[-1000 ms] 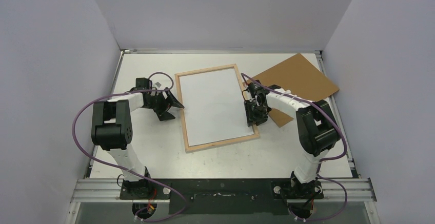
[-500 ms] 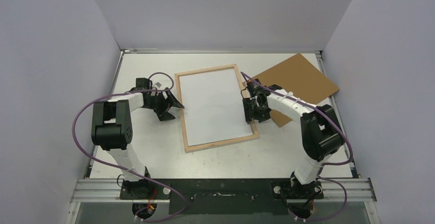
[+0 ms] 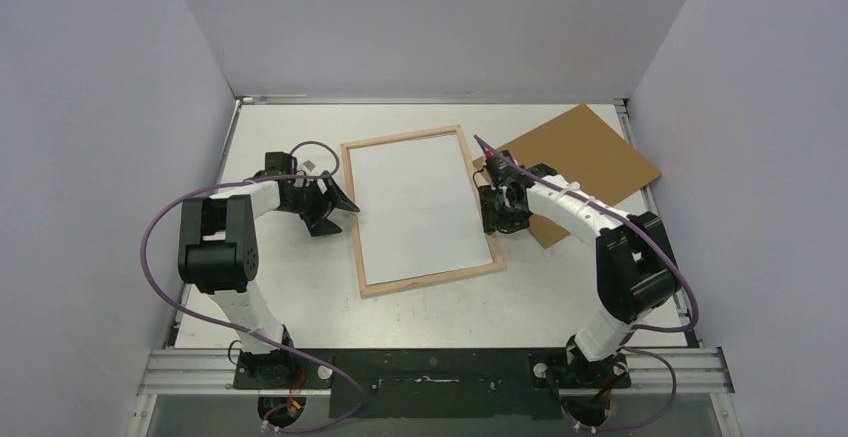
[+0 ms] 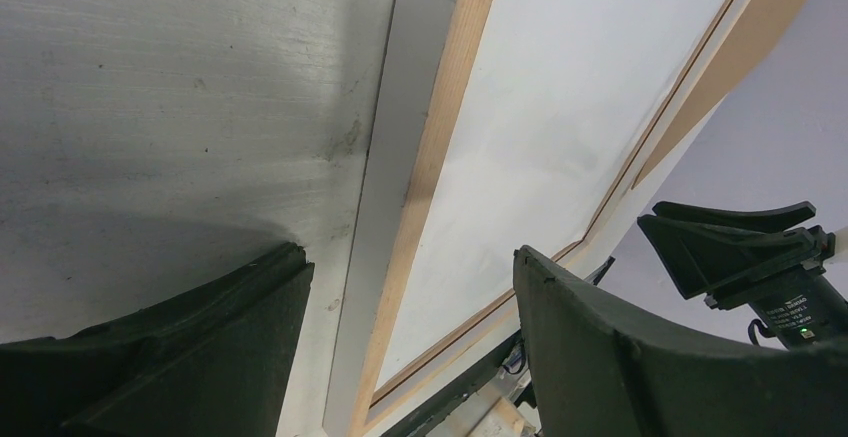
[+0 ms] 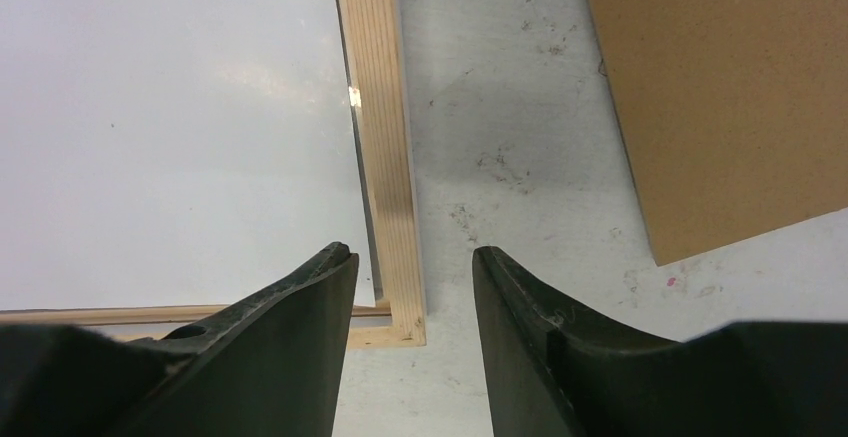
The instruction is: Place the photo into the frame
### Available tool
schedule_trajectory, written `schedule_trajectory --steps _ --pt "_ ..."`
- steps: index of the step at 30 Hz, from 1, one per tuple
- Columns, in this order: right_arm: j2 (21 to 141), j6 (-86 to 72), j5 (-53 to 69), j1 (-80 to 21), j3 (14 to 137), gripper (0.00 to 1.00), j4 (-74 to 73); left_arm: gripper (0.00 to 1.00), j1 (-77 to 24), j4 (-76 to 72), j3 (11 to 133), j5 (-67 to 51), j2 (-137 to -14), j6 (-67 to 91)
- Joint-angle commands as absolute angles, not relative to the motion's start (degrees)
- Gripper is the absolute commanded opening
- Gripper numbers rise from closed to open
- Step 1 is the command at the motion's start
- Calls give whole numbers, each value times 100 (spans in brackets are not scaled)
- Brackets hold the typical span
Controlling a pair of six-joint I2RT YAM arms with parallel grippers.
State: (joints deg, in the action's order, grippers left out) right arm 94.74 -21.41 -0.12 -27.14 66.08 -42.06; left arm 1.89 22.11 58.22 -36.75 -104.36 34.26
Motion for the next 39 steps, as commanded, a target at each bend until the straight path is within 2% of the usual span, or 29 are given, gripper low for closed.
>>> schedule_trajectory --steps 1,12,21,28,39 --pt "9660 -2026 131 -2820 6609 48 -4089 73 147 2490 5715 -3322 -10409 3233" --pt "10072 -2117 595 -2985 6594 53 -3826 71 79 2494 5655 -3234 -10450 3287" --pt "10174 -2023 334 -3094 6577 55 -3998 71 79 2533 5756 -3242 -10493 3271" --pt "10231 -1918 178 -3096 6573 47 -4095 71 79 2604 5820 -3237 -10521 3205" --pt "10189 -1994 168 -3128 6619 41 -4014 71 79 2743 5964 -3173 -10521 3108"
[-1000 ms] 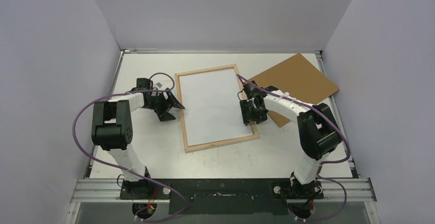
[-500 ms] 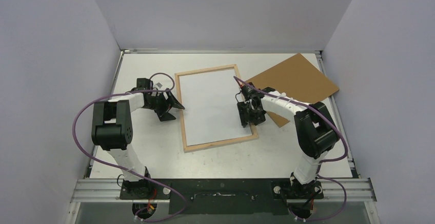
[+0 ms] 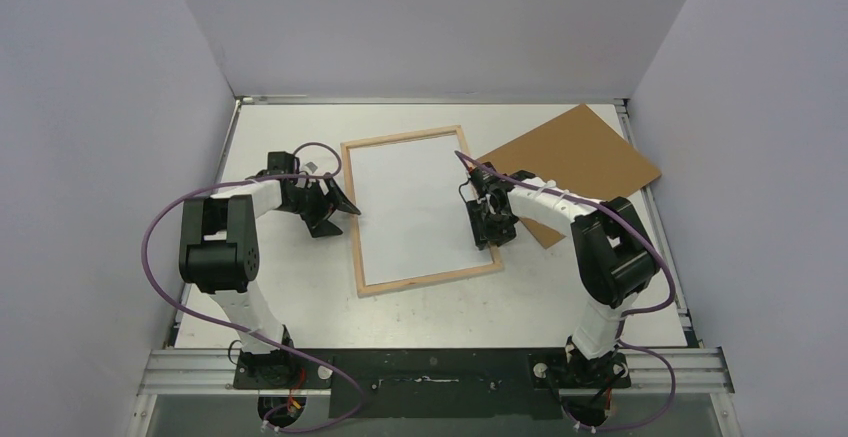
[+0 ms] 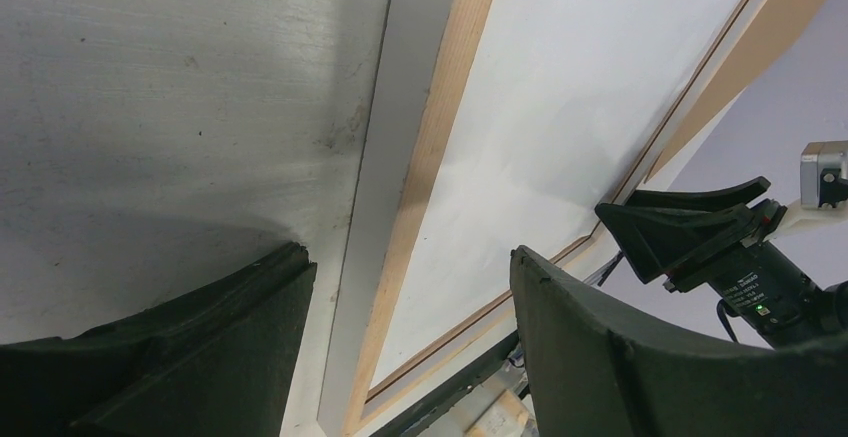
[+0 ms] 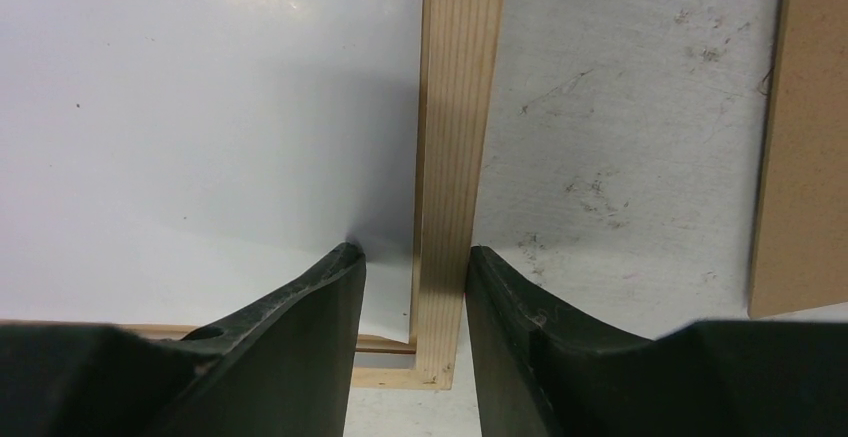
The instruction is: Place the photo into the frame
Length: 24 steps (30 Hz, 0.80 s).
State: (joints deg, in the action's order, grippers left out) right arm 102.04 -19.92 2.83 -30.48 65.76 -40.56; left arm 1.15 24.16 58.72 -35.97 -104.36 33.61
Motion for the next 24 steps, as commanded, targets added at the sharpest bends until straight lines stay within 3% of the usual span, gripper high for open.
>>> schedule_trajectory --steps 1,5,24 --pt "10187 -2009 159 -3135 6618 40 -3996 71 79 2754 5977 -3168 -10521 3099" --pt "10178 -2029 237 -3145 6627 34 -3957 71 79 2817 6023 -3121 -10503 3053" --pt "10025 -2545 514 -3388 6925 48 -3896 72 328 3601 6744 -2289 -9917 2818"
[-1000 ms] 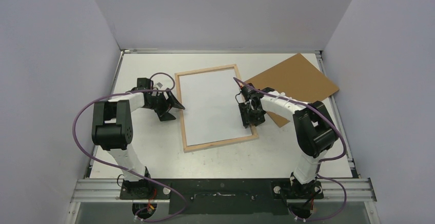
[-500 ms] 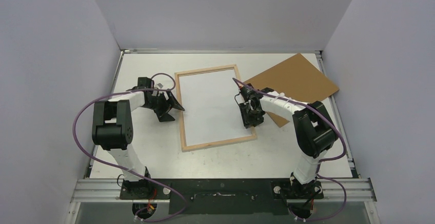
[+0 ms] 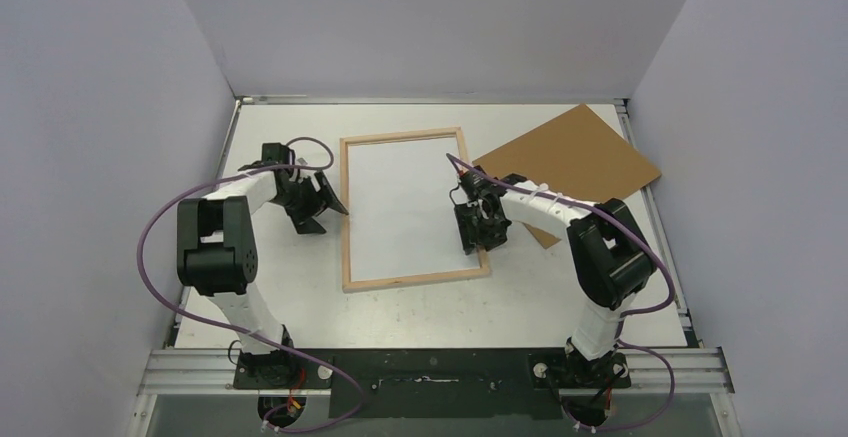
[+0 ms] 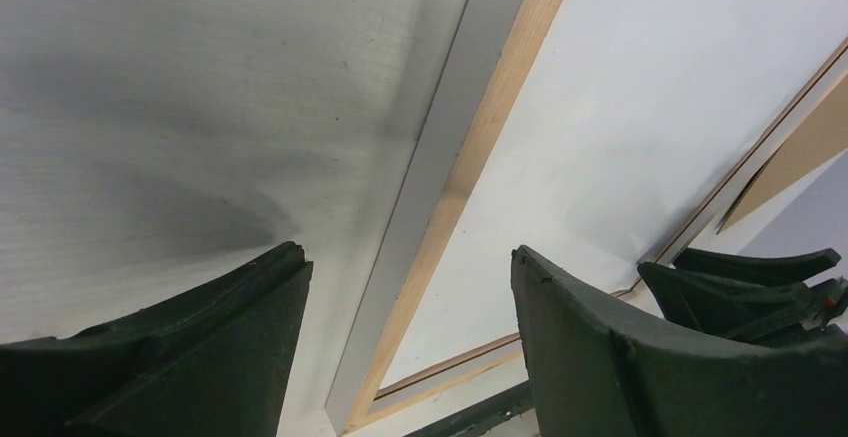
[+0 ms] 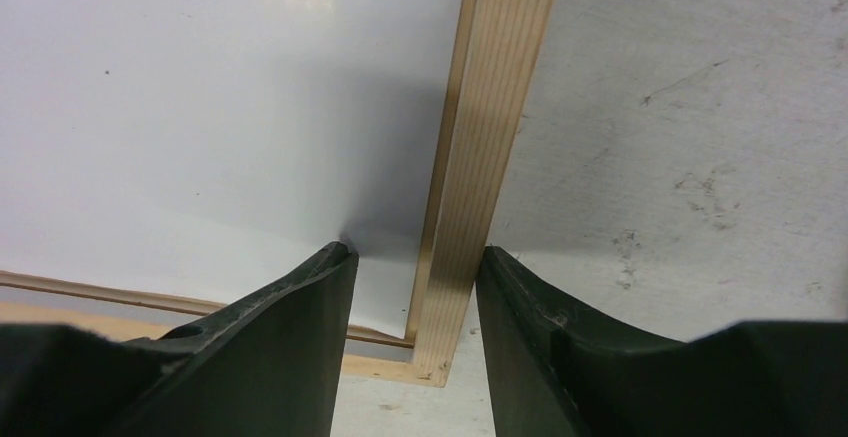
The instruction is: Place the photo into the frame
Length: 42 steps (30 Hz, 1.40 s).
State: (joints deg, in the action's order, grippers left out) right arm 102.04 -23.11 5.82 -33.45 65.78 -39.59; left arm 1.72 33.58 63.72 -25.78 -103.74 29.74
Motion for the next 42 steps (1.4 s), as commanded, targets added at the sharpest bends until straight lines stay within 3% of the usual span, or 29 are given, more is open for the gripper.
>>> schedule_trajectory --steps 1,12,17,24,28,29,37,42 --pt "9989 -2548 398 -3370 7051 50 -4006 72 328 3610 6790 -2337 -9866 2803" --pt "9546 -2705 -766 -2611 7832 64 -4414 73 311 3648 6931 -2550 -9330 2729" --pt "9965 -2870 -430 -2383 7824 65 -4026 73 290 3539 6814 -2702 -9297 2767" --pt "10923 -3322 -888 -2407 8418 50 -4054 74 223 3542 6840 -2837 -9144 2793" --pt "11396 -3294 -945 -2471 8766 45 -4136 96 203 3725 6909 -2762 -9001 2625" --pt "11504 -3278 -938 -2491 8858 44 -4181 97 218 3742 6906 -2692 -8955 2609" --pt "12025 -3173 -507 -2747 9271 43 -4358 97 297 3577 6961 -2463 -8706 2553" --pt "12007 -2872 88 -3072 9311 46 -4040 91 282 3489 7137 -2610 -8831 2561"
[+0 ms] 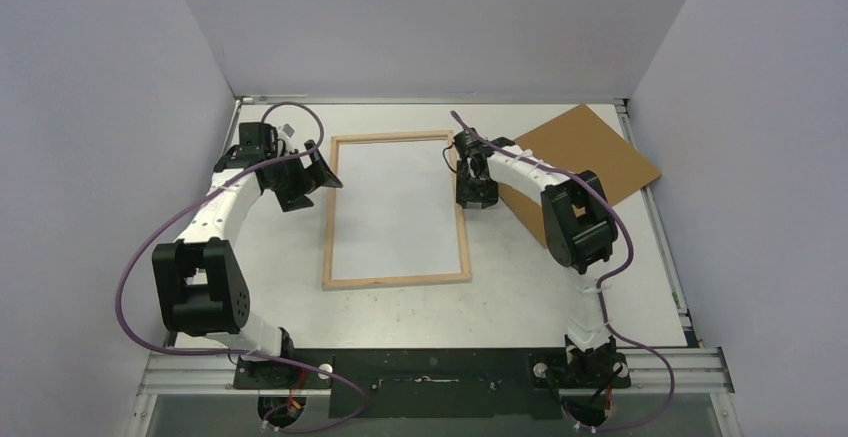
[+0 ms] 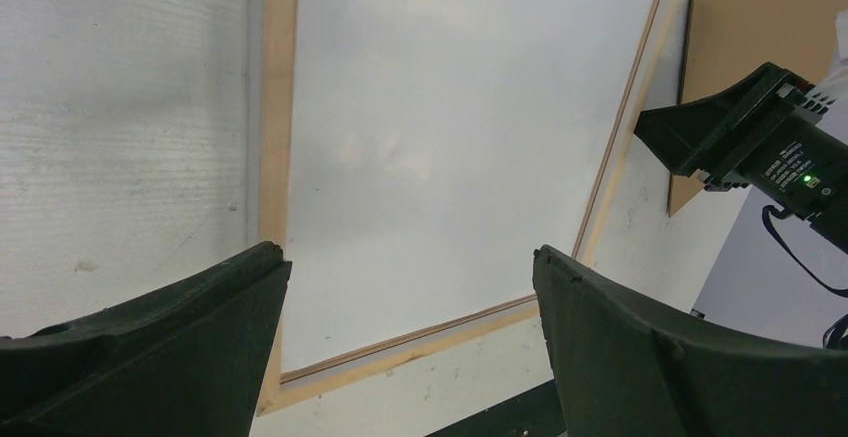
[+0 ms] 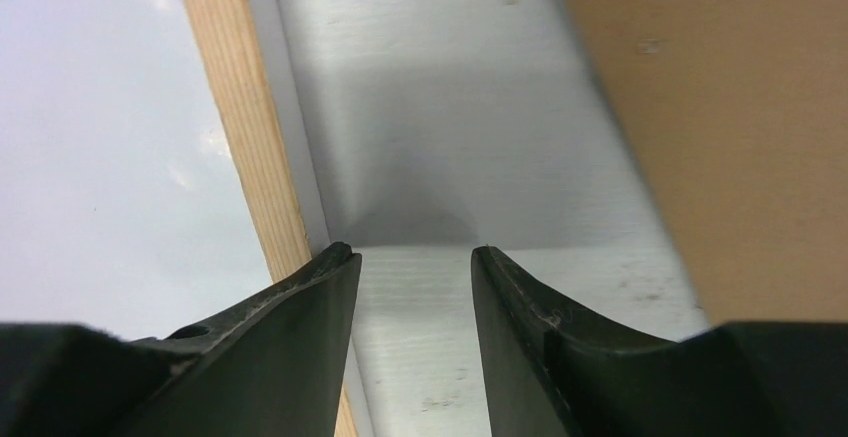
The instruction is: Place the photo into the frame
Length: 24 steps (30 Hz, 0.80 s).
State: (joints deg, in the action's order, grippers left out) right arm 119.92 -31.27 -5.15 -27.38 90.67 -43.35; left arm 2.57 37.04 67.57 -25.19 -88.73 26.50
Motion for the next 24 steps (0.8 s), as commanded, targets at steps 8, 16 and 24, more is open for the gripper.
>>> schedule_trajectory --steps 8,16,24 --pt "12037 -2793 395 -3053 9378 53 -3832 86 185 3279 7208 -2865 -9061 2739" --pt "11700 -2882 -548 -2540 9506 59 -3412 85 185 3330 7013 -2780 -8869 2754" --pt "12613 -3001 -1761 -2330 10578 77 -3023 83 44 3306 6639 -2681 -8584 3242"
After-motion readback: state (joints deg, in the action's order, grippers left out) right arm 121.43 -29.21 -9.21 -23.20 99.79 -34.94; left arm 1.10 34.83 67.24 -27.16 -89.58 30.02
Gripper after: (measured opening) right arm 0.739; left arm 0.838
